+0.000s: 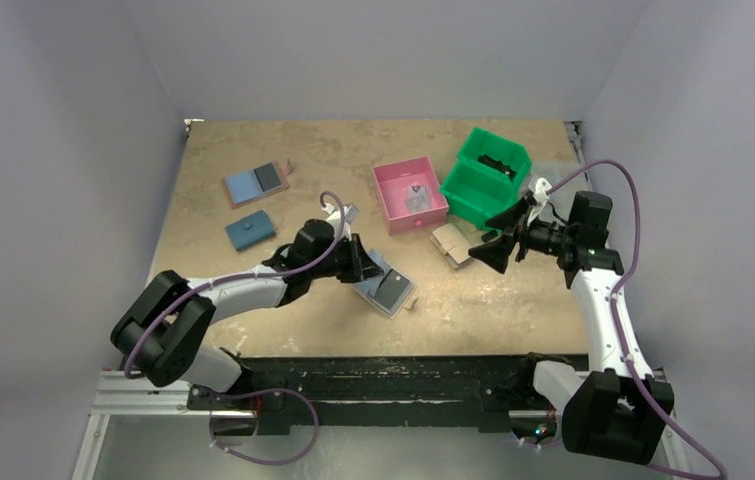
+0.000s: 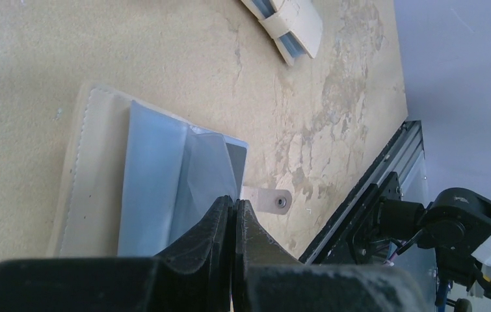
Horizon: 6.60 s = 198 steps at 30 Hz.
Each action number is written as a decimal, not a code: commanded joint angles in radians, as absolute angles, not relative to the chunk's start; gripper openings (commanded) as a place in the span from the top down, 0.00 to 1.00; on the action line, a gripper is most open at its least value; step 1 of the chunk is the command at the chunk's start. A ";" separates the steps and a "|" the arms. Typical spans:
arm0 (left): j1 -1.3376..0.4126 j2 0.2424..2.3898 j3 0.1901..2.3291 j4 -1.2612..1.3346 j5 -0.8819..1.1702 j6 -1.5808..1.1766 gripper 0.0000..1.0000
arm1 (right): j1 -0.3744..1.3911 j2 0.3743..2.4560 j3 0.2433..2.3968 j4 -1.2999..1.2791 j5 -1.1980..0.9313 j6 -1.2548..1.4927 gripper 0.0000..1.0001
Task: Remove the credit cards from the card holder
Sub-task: Remove the credit card from the card holder.
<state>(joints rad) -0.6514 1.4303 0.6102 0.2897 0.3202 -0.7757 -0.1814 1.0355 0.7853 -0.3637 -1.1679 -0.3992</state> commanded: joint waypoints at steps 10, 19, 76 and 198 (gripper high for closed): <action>-0.632 1.554 0.653 0.365 0.330 -0.737 1.00 | -0.181 1.089 0.825 -0.403 -1.146 -0.446 0.01; -0.618 1.477 0.634 0.127 0.092 -0.645 1.00 | -0.180 1.134 0.839 -0.450 -1.150 -0.487 0.01; -0.614 1.351 1.027 -0.017 0.184 -0.238 0.01 | -0.087 1.171 0.844 -0.574 -1.050 -0.716 0.01; -0.609 1.534 0.548 0.443 0.318 -0.746 0.57 | 0.851 1.487 0.732 -0.057 -0.215 -0.778 0.92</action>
